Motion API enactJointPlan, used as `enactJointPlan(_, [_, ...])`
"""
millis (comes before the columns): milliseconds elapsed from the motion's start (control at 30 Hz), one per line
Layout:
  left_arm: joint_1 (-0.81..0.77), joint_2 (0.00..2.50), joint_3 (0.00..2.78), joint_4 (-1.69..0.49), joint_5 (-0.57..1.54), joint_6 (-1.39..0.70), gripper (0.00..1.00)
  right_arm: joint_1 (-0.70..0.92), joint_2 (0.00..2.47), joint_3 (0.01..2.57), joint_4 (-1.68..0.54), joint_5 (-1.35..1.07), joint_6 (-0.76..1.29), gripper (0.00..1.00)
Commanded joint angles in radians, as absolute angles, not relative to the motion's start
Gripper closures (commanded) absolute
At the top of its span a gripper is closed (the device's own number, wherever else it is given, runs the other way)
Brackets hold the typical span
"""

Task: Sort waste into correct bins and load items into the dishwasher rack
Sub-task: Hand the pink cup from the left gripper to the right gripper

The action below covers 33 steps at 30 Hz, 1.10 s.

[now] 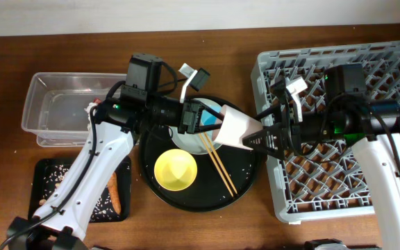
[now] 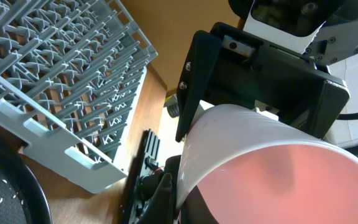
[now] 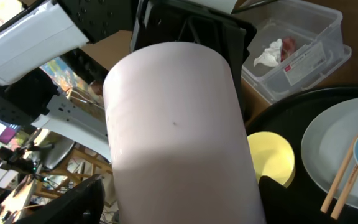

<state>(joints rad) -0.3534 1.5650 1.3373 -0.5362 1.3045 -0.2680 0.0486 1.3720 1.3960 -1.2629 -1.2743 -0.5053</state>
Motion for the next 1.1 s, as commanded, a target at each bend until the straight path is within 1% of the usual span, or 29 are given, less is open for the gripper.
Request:
enactJointPlan(0, [-0.353,1.548,1.355,-0.531,1.309,-0.245,1.0,0.053,1.377,1.404,-1.272,-1.298,-0.517,0.22])
enactJointPlan(33, [-0.353,1.548,1.355,-0.531,1.309,-0.245,1.0,0.053,1.377,1.404,-1.275,-1.298,-0.517,0.26])
enactJointPlan(67, [-0.353,1.548,1.355,-0.53,1.309,-0.245,1.0,0.054,1.377,1.404,-1.28,-1.297,-0.517,0.32])
enactJointPlan(133, [-0.353,1.548,1.355,-0.53,1.309,-0.245,0.99,0.053,1.377,1.404,-1.261,-1.282,-0.52,0.33])
enactJointPlan(167, [-0.353,1.548,1.355,-0.53,1.309,-0.245,0.95,0.053,1.377,1.404,-1.249,-1.266,-0.52,0.33])
enactJointPlan(200, [-0.353,1.548,1.355,-0.53,1.309,-0.245,0.86,0.053,1.377,1.404,-1.241,-1.257,-0.52,0.33])
enactJointPlan(267, [-0.353,1.548,1.355,-0.531,1.293,-0.245,0.79,0.053,1.377,1.404,-1.235,-1.246,-0.52,0.34])
enactJointPlan(300, [-0.353,1.548,1.355,-0.531,1.273,-0.244,0.75,0.053,1.377,1.404,-1.233,-1.243,-0.52,0.36])
enactJointPlan(433, [-0.348,1.548,1.355,-0.531,1.202,-0.245,0.74,0.053,1.377,1.404,-1.233,-1.212,-0.52,0.42])
enactJointPlan(533, [-0.349,1.548,1.355,-0.531,1.177,-0.245,0.75,0.053,1.377,1.404,-1.233,-1.192,-0.52,0.41])
enactJointPlan(567, [-0.348,1.548,1.355,-0.531,1.177,-0.245,0.83,0.053,1.377,1.404,-1.233,-1.192,-0.52,0.34])
enactJointPlan(600, [-0.348,1.548,1.355,-0.531,1.177,-0.245,0.92,0.053,1.378,1.404,-1.233,-1.193,-0.52,0.31])
enactJointPlan(667, [-0.349,1.548,1.355,-0.531,1.178,-0.245,1.0,0.053,1.377,1.404,-1.233,-1.193,-0.52,0.27])
enactJointPlan(733, [-0.349,1.548,1.355,-0.53,1.181,-0.246,1.0,0.053,1.377,1.404,-1.233,-1.193,-0.519,0.23])
enactJointPlan(833, [-0.349,1.548,1.355,-0.519,1.206,-0.25,1.0,0.053,1.377,1.404,-1.233,-1.196,-0.519,0.22])
enactJointPlan(900, [-0.349,1.548,1.355,-0.461,1.292,-0.273,1.0,0.053,1.377,1.404,-1.232,-1.201,-0.519,0.18])
enactJointPlan(967, [-0.349,1.548,1.355,-0.4,1.346,-0.31,1.0,0.053,1.377,1.404,-1.229,-1.203,-0.52,0.16])
enactJointPlan(1000, [-0.349,1.548,1.355,-0.358,1.377,-0.342,1.0,0.053,1.377,1.404,-1.226,-1.224,-0.52,0.13])
enactJointPlan(1067, [-0.349,1.548,1.355,-0.326,1.395,-0.369,1.0,0.053,1.377,1.404,-1.204,-1.276,-0.52,0.13])
